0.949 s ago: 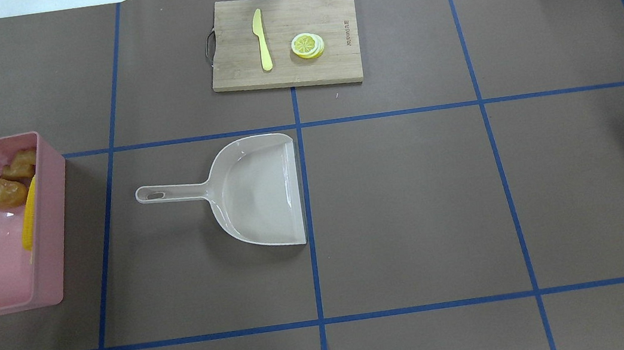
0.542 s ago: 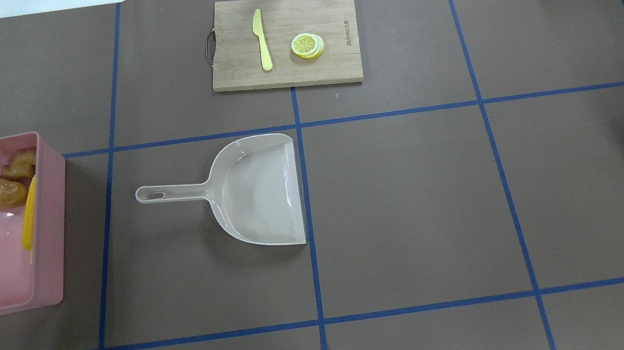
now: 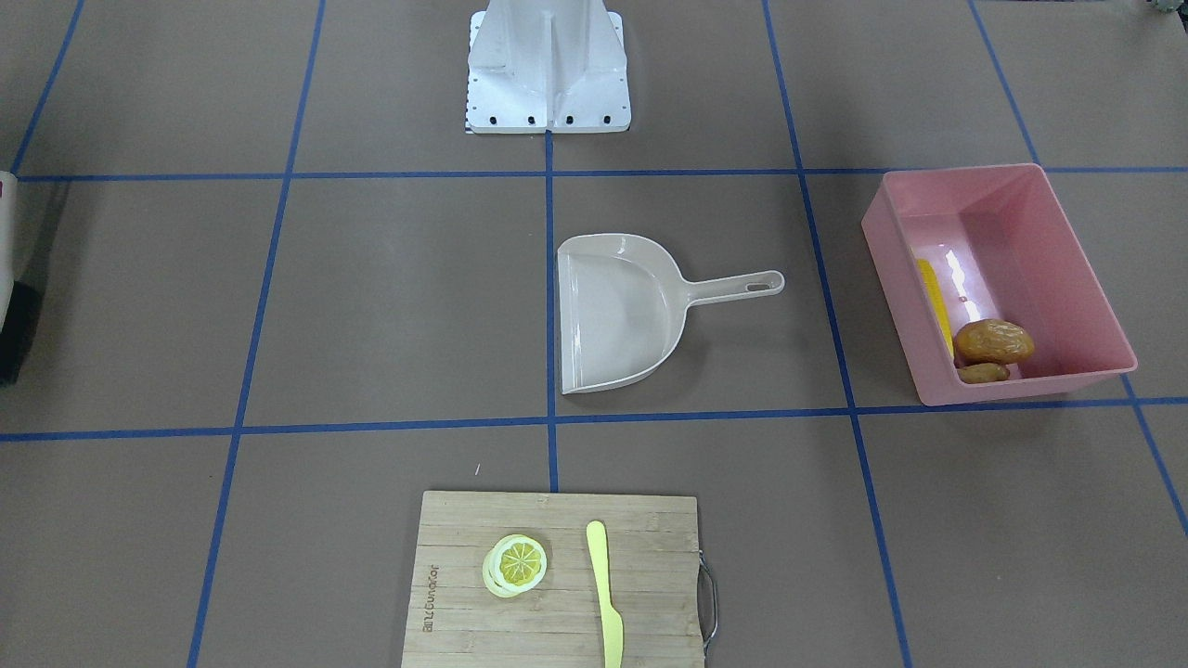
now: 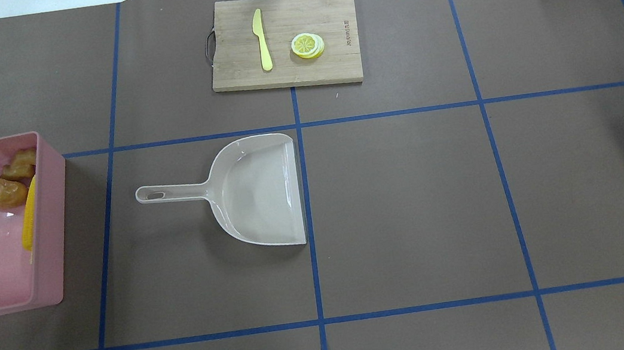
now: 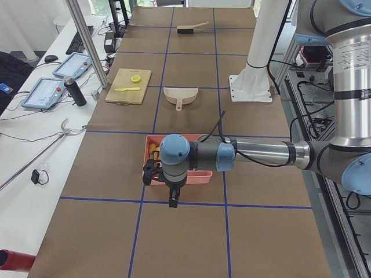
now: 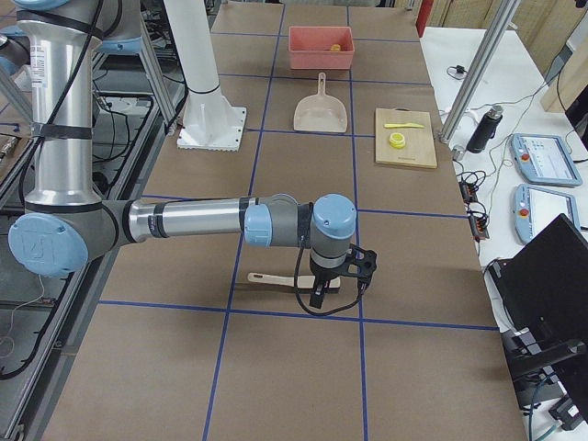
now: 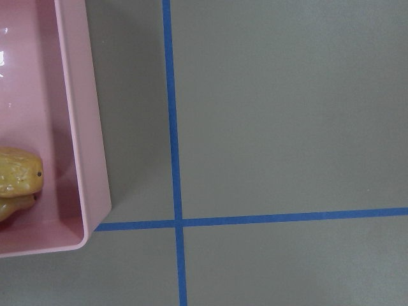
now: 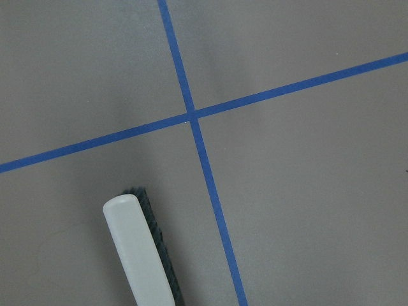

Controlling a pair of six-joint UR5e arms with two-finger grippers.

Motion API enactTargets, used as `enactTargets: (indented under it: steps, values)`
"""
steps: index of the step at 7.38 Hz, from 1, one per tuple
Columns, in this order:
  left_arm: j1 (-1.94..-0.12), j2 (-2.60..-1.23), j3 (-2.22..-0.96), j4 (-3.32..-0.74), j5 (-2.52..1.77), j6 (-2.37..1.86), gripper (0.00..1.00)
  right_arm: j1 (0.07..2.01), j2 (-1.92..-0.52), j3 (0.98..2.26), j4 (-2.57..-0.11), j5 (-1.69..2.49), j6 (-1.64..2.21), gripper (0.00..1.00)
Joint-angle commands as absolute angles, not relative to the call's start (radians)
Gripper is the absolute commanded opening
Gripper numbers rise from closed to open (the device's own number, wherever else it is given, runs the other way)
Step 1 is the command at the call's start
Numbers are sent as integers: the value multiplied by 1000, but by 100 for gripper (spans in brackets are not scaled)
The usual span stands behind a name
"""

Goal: Sweep and dump trash into bin

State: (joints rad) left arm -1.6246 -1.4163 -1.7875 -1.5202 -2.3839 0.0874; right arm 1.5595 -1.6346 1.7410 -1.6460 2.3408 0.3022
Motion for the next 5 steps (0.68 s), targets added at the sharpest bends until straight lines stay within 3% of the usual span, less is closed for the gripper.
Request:
enactTargets:
  steps: [1, 5]
  values:
    - [-1624, -1419, -1787, -1520, -2384, 87, 98, 1559, -1635, 1741, -1646, 2341, 302, 100]
    - [-1624, -1420, -1784, -1520, -2391, 87, 98, 1557, -1634, 1741, -1646, 2344, 302, 100]
